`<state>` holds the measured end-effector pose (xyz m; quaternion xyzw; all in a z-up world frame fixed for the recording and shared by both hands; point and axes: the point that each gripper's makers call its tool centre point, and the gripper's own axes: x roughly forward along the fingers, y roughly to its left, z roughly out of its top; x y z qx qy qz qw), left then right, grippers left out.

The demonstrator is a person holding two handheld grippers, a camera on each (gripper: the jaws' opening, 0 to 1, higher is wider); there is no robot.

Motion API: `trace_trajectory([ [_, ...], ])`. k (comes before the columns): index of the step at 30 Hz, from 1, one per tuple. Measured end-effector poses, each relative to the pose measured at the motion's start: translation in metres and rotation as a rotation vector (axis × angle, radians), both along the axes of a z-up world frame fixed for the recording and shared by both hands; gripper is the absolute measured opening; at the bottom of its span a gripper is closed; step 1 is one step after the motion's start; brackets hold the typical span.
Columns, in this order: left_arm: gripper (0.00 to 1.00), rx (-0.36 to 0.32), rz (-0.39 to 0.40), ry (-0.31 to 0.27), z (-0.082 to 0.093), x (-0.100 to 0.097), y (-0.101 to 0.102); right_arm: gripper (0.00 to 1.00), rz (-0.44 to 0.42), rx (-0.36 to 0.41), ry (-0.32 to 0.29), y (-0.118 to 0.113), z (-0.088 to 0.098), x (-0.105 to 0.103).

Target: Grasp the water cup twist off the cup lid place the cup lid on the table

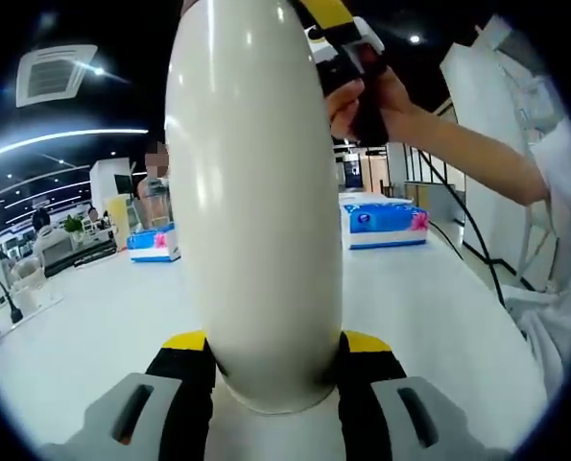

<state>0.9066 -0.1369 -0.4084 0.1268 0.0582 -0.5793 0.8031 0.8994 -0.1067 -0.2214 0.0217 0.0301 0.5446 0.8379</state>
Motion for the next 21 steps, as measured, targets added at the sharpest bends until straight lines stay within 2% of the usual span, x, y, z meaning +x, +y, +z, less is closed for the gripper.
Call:
trace_trajectory([
  [1, 0.51, 0.0, 0.0, 0.0, 0.0, 0.0, 0.0, 0.44, -0.002, -0.003, 0.009, 0.0, -0.001, 0.0],
  [3, 0.51, 0.0, 0.0, 0.0, 0.0, 0.0, 0.0, 0.46, -0.027, -0.025, 0.076, -0.001, -0.006, 0.004],
  [8, 0.51, 0.0, -0.001, -0.001, 0.0, 0.0, 0.0, 0.49, -0.039, -0.064, 0.054, 0.003, -0.007, 0.002],
  [11, 0.51, 0.0, -0.002, -0.001, 0.0, 0.0, 0.0, 0.56, -0.053, -0.062, 0.06, 0.003, -0.006, 0.001],
  [14, 0.51, 0.0, -0.002, -0.001, 0.0, 0.0, 0.0, 0.65, -0.102, -0.058, 0.061, -0.001, -0.004, -0.001],
  [16, 0.51, 0.001, -0.002, -0.002, 0.0, 0.0, 0.0, 0.74, -0.161, -0.031, 0.085, -0.007, -0.002, 0.002],
  [18, 0.51, 0.001, -0.002, -0.001, 0.0, 0.0, 0.0, 0.75, -0.19, -0.025, 0.095, -0.01, -0.002, 0.0],
  [21, 0.51, 0.002, -0.001, 0.0, 0.0, 0.0, 0.0, 0.75, -0.286, -0.001, 0.095, -0.018, 0.002, 0.002],
])
